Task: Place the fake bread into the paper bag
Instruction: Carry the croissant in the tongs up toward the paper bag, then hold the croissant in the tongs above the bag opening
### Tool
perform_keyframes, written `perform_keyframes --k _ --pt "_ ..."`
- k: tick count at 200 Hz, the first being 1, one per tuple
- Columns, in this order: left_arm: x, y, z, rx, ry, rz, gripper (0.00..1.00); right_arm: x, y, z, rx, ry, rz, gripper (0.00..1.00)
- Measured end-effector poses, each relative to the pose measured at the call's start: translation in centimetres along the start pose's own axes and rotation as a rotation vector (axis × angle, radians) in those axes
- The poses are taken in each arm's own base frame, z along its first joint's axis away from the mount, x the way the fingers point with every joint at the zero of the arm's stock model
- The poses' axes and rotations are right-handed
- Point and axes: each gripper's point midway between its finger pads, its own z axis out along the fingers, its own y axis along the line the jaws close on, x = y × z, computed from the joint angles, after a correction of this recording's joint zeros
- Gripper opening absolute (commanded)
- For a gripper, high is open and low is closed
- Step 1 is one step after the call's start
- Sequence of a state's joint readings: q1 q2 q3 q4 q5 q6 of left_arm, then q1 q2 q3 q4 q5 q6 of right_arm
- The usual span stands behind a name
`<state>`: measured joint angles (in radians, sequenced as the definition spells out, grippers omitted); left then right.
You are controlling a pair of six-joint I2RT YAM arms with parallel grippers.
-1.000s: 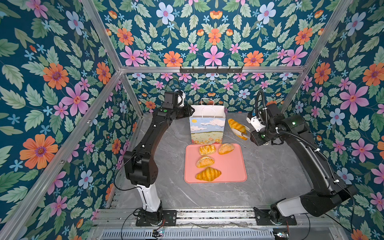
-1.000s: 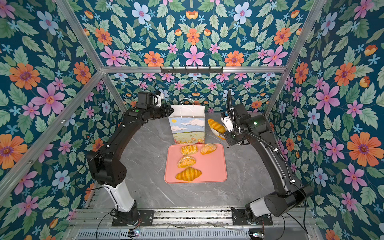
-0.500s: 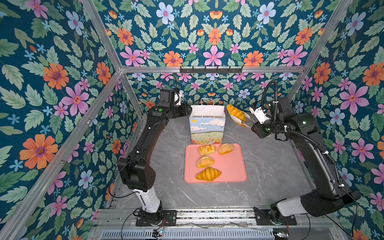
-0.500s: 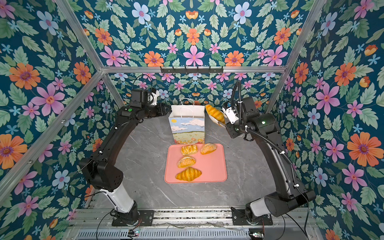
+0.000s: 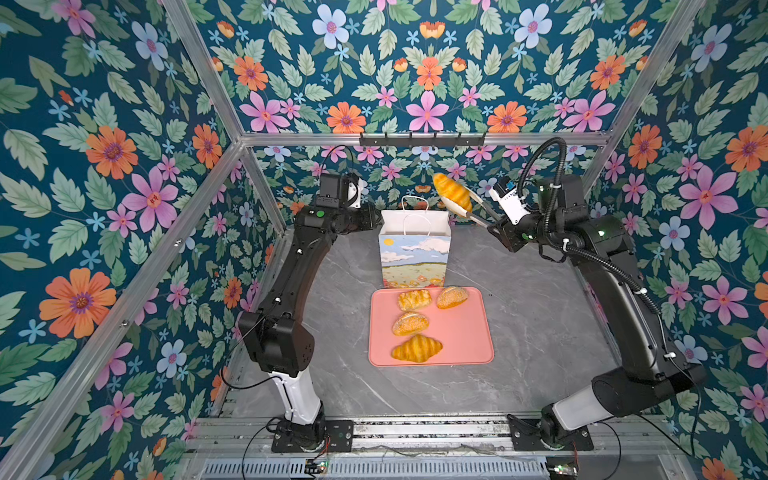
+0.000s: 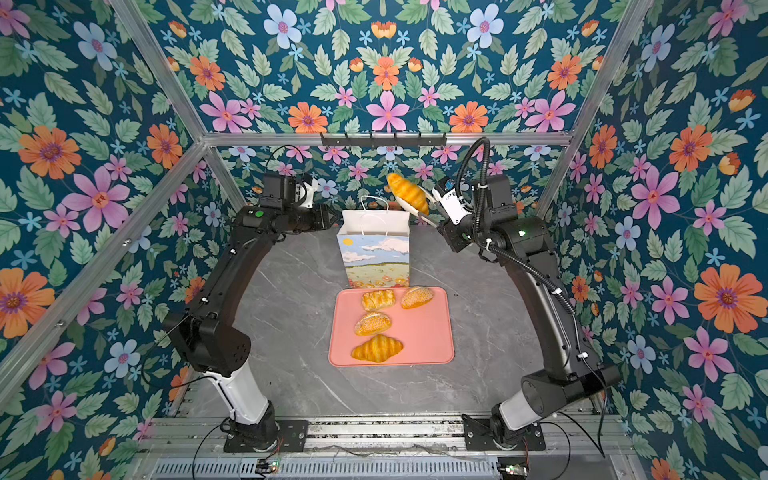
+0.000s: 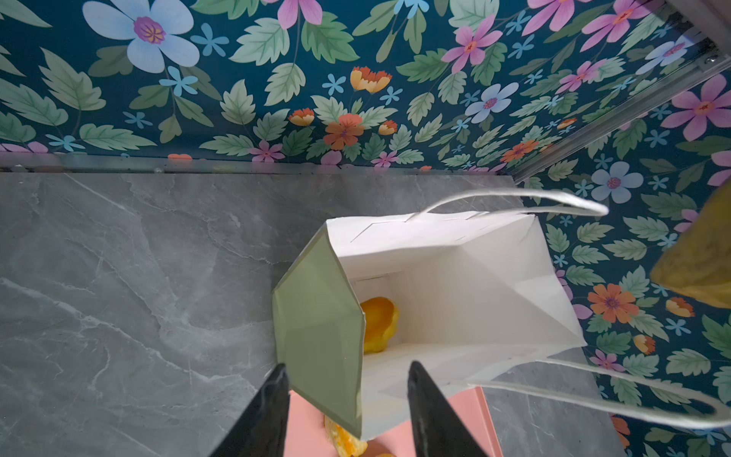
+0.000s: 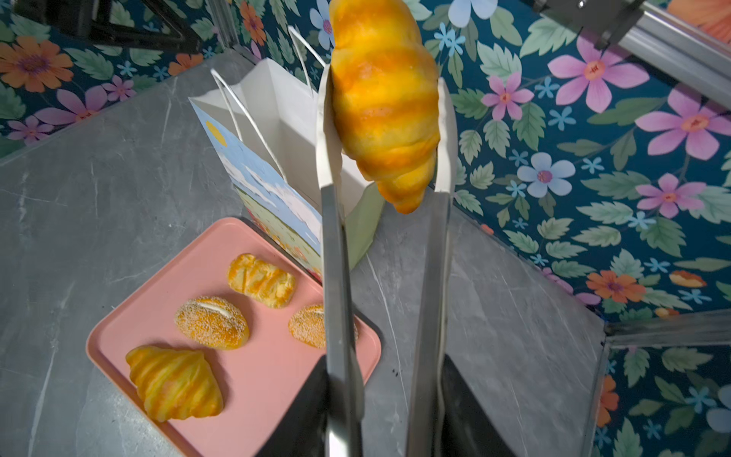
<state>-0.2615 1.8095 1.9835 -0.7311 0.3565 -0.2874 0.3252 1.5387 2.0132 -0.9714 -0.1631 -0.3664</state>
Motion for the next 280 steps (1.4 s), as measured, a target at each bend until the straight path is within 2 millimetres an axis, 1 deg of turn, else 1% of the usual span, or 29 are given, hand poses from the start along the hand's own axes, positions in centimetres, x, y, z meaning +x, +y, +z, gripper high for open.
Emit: perform_keyframes --k 36,61,102,134,157,177,205,280 --pt "0.3 0.2 0.2 -0.005 0.016 -0.003 0.49 -1.1 1.4 1.0 -0.115 -0.048 -0.06 0.4" --pt "0.6 0.5 0.5 -0.011 0.032 -0.007 0.49 -1.2 1.5 1.4 -0.168 -0.067 -0.07 0.4" --pt "0.4 0.6 1.1 -0.006 0.035 -0.009 0.49 -1.1 2.2 1.8 -0.239 -0.085 -0.106 0.4" --pt "-0.2 0.5 1.5 0.002 0.031 -0.008 0.48 -0.8 1.8 2.6 -0.26 -0.073 -0.108 0.4" --pt "-0.1 0.5 1.7 0.008 0.036 -0.01 0.48 -0.9 1.8 3.8 -0.284 -0.065 -0.11 0.4" --pt "0.0 0.6 2.0 0.009 0.043 -0.015 0.48 -0.5 1.6 4.6 -0.295 -0.043 -0.101 0.4" --pt "0.1 0.7 2.3 0.011 0.049 -0.018 0.48 -0.5 1.3 5.0 -0.303 -0.037 -0.092 0.4" --pt "-0.3 0.5 2.6 0.022 0.045 -0.022 0.47 0.4 1.9 5.6 -0.353 -0.011 -0.082 0.4"
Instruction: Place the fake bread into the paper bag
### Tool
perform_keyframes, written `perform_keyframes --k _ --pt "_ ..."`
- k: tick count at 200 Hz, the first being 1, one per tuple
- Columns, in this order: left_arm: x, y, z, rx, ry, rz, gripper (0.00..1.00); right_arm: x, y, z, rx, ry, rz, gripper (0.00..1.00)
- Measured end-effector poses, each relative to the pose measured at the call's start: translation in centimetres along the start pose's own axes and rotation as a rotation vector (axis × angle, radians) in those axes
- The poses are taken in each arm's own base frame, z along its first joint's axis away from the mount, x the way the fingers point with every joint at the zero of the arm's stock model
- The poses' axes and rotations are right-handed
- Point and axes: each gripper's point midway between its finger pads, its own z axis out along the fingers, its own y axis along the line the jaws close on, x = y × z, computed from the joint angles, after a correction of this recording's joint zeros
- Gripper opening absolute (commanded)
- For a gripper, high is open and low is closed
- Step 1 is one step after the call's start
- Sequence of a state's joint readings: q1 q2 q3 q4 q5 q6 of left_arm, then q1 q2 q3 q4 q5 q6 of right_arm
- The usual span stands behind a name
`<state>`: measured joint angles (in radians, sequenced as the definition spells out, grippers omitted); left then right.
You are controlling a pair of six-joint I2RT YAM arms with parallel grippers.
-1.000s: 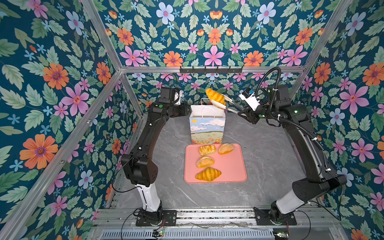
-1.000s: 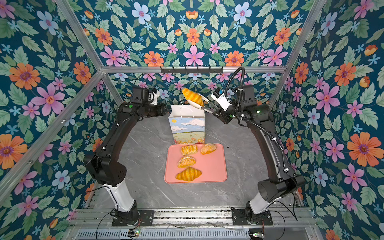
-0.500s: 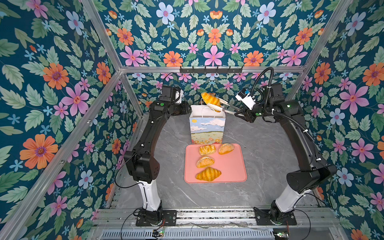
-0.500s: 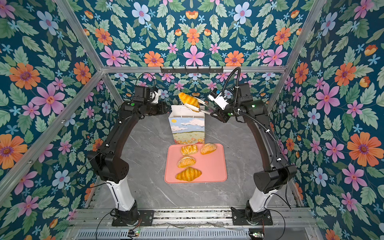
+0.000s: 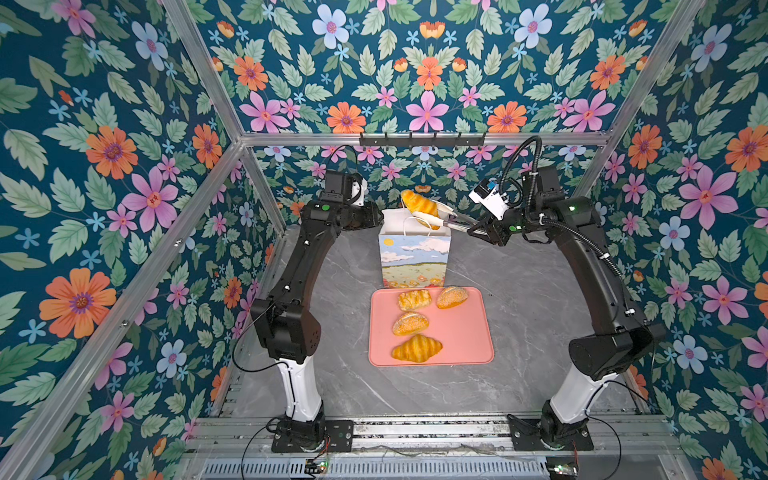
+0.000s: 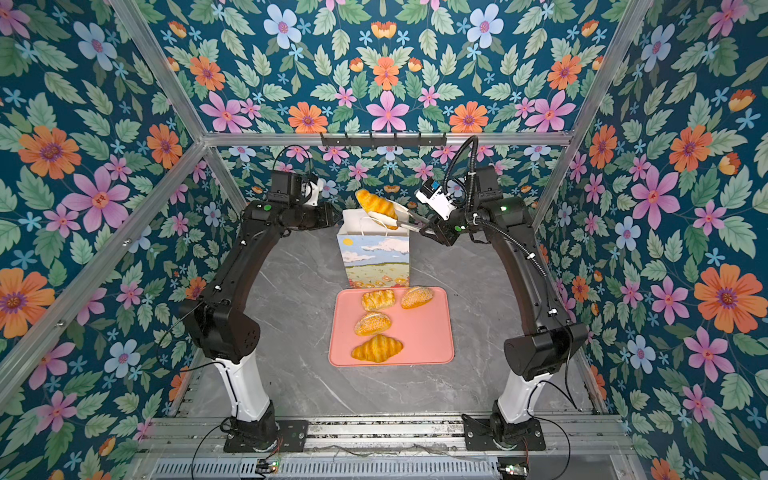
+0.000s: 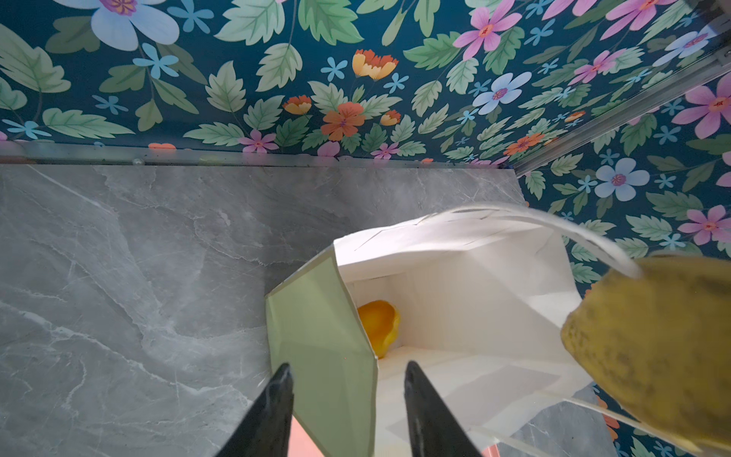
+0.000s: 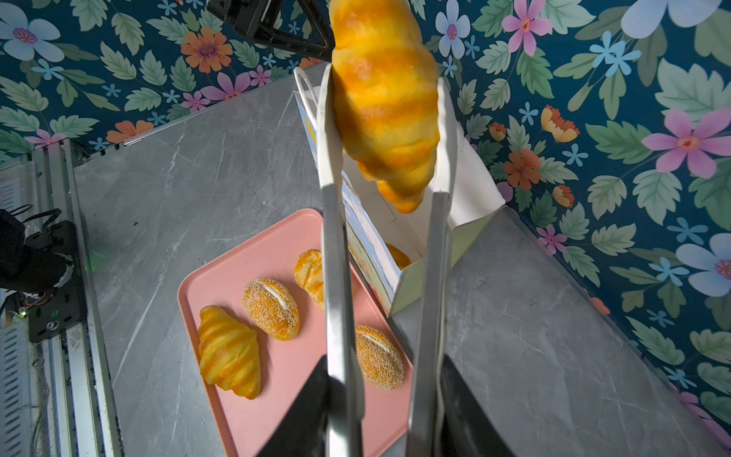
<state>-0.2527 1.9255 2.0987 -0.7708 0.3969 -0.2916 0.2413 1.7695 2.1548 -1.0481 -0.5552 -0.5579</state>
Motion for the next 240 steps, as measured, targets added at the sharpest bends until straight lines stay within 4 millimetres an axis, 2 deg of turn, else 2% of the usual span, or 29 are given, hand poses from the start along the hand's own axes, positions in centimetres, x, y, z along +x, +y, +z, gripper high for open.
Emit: perform_keyframes --k 98,240 --pt "0.3 -0.1 0.2 0.015 0.011 -0.02 0.46 1.1 -0.1 1.2 -0.022 0.033 0.004 0.4" --pt "0.9 -0.2 2.9 0.074 0.044 -0.058 0.47 3.2 0.2 2.3 -0.052 0.089 0.018 0.42"
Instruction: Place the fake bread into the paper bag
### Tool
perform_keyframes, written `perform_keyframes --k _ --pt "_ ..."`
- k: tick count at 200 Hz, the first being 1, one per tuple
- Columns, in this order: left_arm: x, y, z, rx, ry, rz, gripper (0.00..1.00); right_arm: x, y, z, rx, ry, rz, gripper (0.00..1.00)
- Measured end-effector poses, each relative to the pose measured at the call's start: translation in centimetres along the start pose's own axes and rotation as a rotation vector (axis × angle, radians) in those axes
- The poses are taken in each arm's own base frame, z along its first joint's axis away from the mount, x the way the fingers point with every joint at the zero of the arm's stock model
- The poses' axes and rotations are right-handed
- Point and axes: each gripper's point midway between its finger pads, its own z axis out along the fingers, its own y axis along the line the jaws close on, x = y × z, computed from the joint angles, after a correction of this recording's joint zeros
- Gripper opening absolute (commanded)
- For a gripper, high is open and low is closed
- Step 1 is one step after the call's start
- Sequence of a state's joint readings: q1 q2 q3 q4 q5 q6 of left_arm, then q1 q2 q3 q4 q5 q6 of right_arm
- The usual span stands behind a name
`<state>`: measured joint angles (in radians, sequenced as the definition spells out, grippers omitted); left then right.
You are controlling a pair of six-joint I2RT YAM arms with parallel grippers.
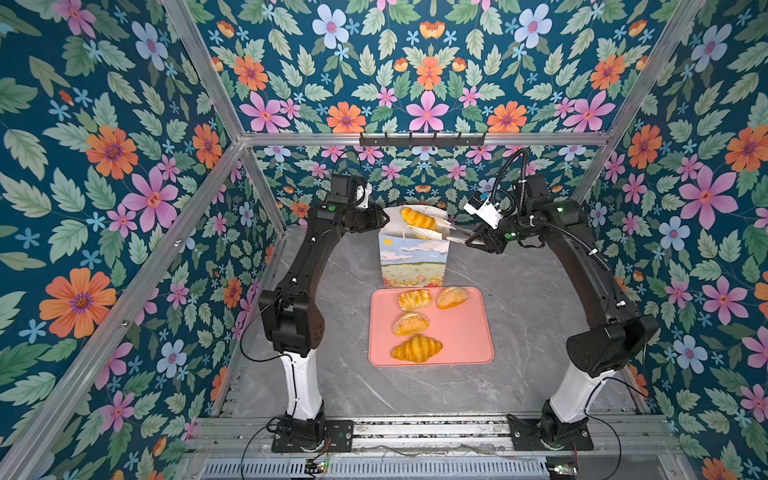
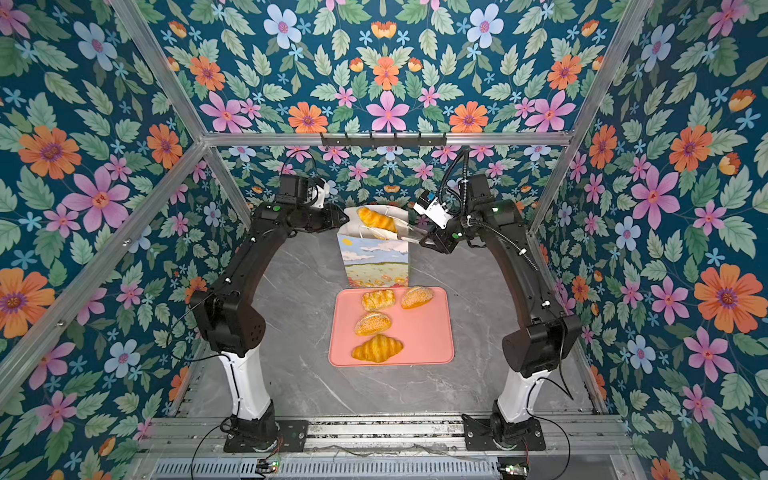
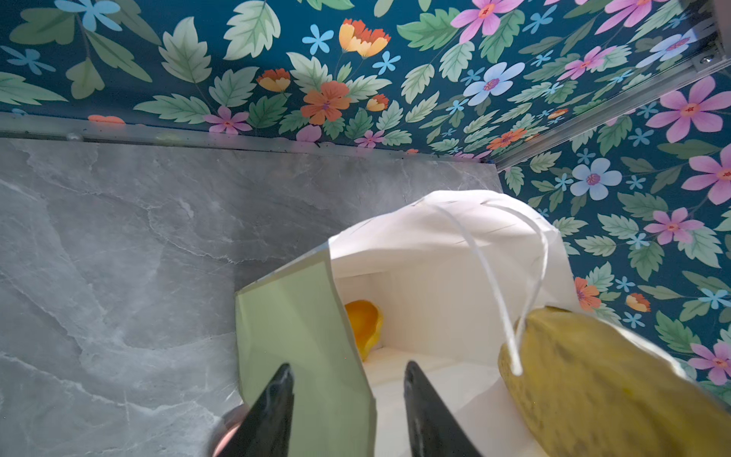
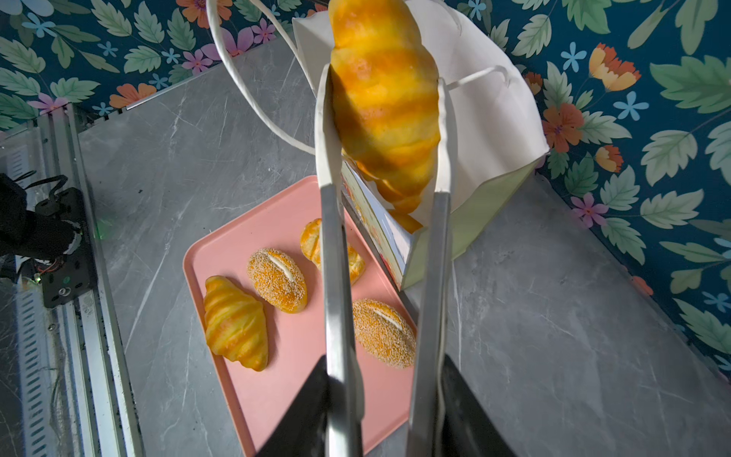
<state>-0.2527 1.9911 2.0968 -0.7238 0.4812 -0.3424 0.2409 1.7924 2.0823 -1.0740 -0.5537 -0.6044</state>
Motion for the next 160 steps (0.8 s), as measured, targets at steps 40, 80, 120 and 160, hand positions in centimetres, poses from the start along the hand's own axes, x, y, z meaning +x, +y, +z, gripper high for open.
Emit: perform_keyframes --k 40,80,120,160 --pt "-0.17 -0.22 0.1 0.014 -0.005 0.0 0.46 0.12 -0.11 0.09 0.003 0.005 0.001 0.45" --pt "-0.15 -0.28 0.13 0.019 -0.004 -0.013 0.46 0.16 -0.09 0.07 0.003 0.007 0.001 0.49" --pt "-0.16 -0.32 0.08 0.021 -0.006 -0.012 0.45 0.12 -0.03 -0.05 0.004 0.006 0.001 0.49" --pt "0.02 -0.31 0.0 0.021 -0.004 -0.017 0.45 -0.59 -0.03 -0.65 0.014 -0.011 -0.011 0.48"
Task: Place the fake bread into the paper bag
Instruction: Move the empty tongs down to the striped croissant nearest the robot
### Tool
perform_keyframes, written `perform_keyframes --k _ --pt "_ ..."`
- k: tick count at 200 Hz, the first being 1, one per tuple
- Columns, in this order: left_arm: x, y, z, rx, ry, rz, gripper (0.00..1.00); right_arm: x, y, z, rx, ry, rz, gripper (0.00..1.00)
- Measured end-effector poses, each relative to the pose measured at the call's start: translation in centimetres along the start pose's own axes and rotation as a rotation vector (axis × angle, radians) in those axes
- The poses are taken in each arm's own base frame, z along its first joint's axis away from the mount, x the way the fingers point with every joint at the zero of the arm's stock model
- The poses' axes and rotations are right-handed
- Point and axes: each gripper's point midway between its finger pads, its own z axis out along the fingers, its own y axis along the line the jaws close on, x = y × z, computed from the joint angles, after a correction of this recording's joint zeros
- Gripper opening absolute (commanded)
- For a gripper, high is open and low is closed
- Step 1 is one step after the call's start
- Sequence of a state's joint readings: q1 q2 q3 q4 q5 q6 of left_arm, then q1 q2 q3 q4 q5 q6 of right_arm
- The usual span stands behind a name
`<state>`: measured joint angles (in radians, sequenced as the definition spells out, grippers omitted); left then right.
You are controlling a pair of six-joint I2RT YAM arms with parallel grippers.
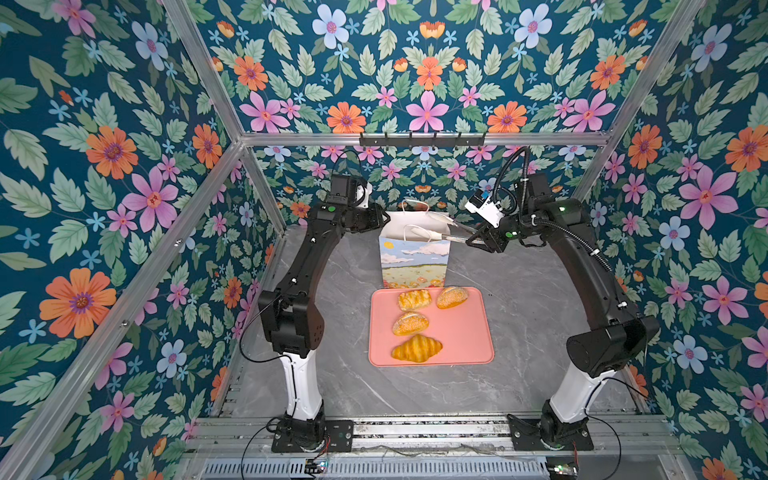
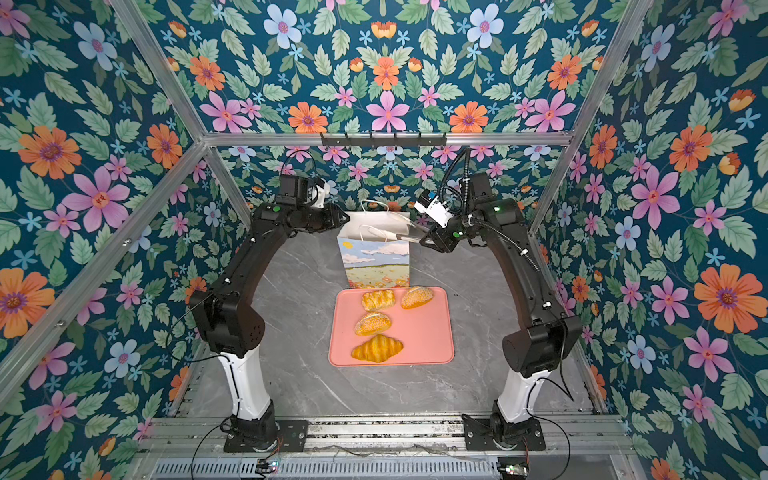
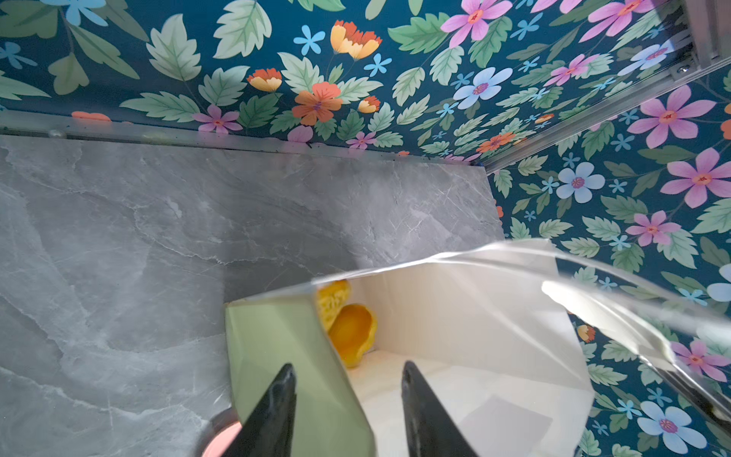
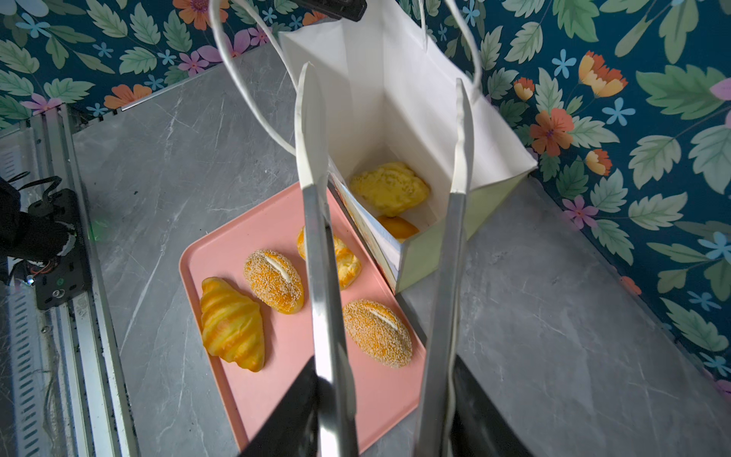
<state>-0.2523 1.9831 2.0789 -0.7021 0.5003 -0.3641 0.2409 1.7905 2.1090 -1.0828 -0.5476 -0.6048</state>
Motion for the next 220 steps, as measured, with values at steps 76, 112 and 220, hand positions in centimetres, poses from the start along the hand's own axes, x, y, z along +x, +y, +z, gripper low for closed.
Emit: perform_keyframes --k 76,112,220 --pt "0.0 0.1 0.1 -0.001 -0.002 -0.003 0.45 -2.5 1.4 -3.3 0.014 -0.077 -0.041 0.47" --pt "0.0 0.0 0.2 -0.021 -0.005 0.003 0.45 -2.8 2.6 -5.3 0.021 -0.086 -0.033 0.46" --pt "0.3 0.5 0.6 -0.055 0.0 0.017 0.45 1.8 10.4 -9.7 0.022 -0.085 0.104 0.46"
